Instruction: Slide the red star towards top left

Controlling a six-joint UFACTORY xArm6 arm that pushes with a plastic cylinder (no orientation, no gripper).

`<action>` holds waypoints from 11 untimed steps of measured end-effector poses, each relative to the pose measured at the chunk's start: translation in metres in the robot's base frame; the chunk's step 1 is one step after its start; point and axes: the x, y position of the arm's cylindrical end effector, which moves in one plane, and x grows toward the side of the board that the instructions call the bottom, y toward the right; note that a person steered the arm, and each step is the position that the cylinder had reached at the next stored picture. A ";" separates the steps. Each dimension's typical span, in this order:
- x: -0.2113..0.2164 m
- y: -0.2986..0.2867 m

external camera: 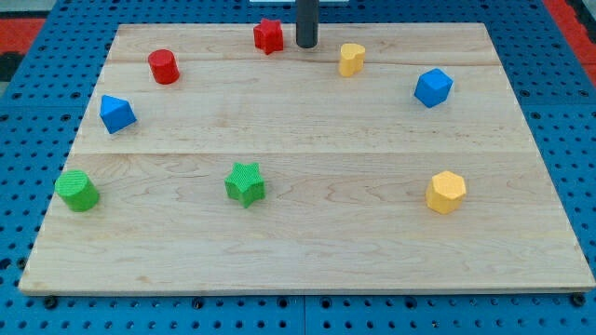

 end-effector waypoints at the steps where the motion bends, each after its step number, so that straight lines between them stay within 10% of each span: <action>1: -0.011 -0.001; 11: 0.001 -0.153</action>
